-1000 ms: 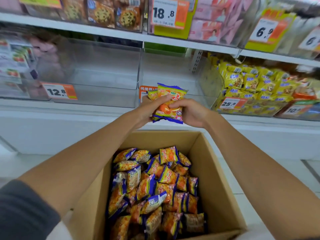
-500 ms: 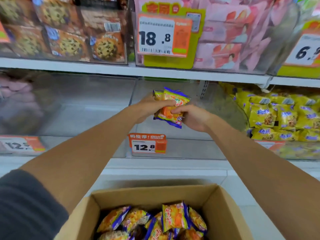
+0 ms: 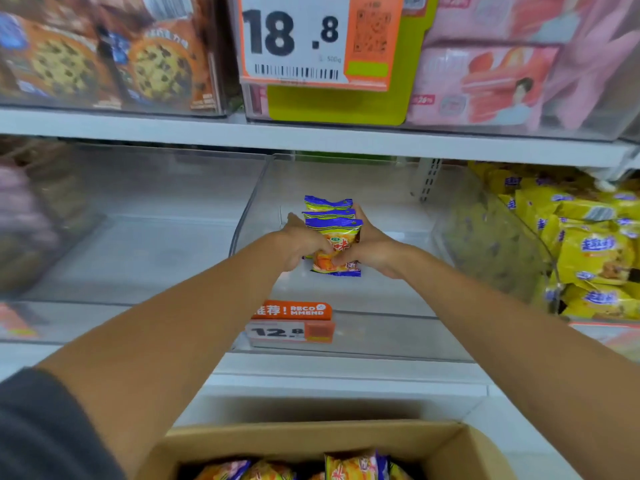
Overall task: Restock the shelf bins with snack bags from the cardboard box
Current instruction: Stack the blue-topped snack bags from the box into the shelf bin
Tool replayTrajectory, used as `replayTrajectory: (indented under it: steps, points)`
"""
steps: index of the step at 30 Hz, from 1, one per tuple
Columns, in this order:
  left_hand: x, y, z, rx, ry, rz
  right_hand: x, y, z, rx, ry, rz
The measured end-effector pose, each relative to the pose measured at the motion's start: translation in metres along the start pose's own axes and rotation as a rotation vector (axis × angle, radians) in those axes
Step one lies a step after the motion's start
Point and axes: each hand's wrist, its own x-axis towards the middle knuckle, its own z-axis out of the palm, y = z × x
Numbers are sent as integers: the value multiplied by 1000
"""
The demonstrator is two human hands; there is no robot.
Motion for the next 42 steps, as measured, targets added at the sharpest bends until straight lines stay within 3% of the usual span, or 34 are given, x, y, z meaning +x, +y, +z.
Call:
replayTrajectory:
  steps: [3, 5, 8, 10, 12, 15, 19, 23, 32, 36, 42]
  points:
    - [-19, 10, -4, 233, 82, 104, 2, -2, 1, -9, 6, -5]
    - [-43, 13, -13, 412, 129, 302, -1, -4, 2, -20, 20, -14]
    - [-72, 10, -44, 647, 331, 629, -5, -7, 1, -5, 25, 33]
    - [-76, 5, -69, 826, 458, 659, -6, -11, 1, 19, 34, 95]
    - [-75, -2, -84, 704, 357, 527, -6, -15, 2, 32, 49, 130]
    - [-72, -12, -86, 153, 15, 331, -2, -18, 9, 23, 62, 111]
    - [-60, -28, -86, -94, -124, 360, 15, -14, 16, 19, 117, 93]
    - [-51, -35, -90, -118, -157, 437, 35, -12, 28, 14, 139, 40]
    - [-44, -39, -88, -92, -155, 495, 48, -4, 38, -162, -10, 2]
    - [-42, -39, -87, -93, -147, 495, 49, 2, 50, -171, 157, -80]
    - [-46, -39, -89, -78, -134, 497, 38, -7, 50, -74, 211, -33]
